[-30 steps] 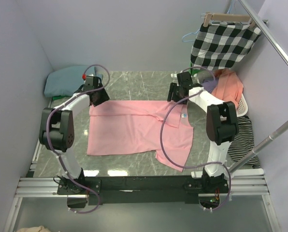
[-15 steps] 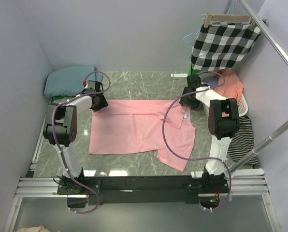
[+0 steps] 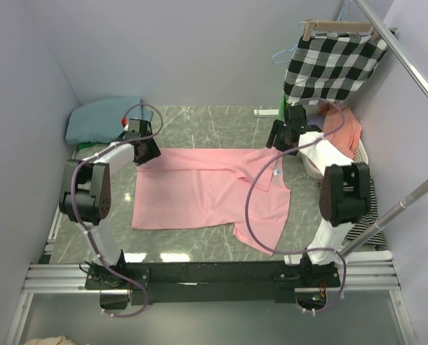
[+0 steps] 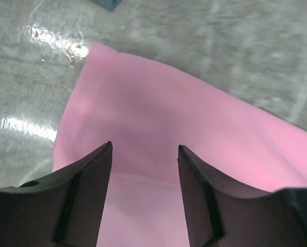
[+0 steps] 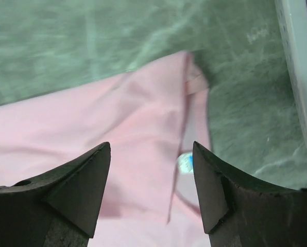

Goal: Fold and stack the t-shirts
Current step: Fold the flattened tshirt in 1/3 of the way, then grap the side of the flattened tshirt closest away from the robot with both arms

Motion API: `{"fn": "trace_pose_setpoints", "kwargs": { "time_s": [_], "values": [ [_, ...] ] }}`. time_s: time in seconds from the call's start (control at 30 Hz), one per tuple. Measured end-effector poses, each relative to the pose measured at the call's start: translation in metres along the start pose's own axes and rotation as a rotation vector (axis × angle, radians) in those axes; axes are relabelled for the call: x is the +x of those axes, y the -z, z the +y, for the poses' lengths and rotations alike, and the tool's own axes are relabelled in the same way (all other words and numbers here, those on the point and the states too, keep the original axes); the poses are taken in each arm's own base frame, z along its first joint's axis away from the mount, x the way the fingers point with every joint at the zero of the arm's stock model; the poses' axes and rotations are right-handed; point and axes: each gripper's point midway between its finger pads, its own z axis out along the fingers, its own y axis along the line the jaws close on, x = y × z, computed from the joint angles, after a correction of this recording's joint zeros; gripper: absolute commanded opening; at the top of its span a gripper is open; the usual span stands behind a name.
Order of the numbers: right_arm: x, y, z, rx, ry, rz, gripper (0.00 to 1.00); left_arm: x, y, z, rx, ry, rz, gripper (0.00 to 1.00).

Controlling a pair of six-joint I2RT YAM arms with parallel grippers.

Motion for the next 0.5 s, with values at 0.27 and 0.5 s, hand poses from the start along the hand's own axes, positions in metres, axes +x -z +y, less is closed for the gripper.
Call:
{"fn": "trace_pose_setpoints", "kwargs": {
  "time_s": [0.27,0.5],
  "values": [
    [0.03,0.067,0.011,-0.116,-0.007,-0.047,0.75,-0.004,0.072,-0.023,0.116,-0.007,-0.093,0.82],
    [0.159,0.076,-0.011,-0.082,-0.033,0.178,0.81,0.089,0.092,0.021,0.046,0.008,0.058,0.99]
  ]
}}
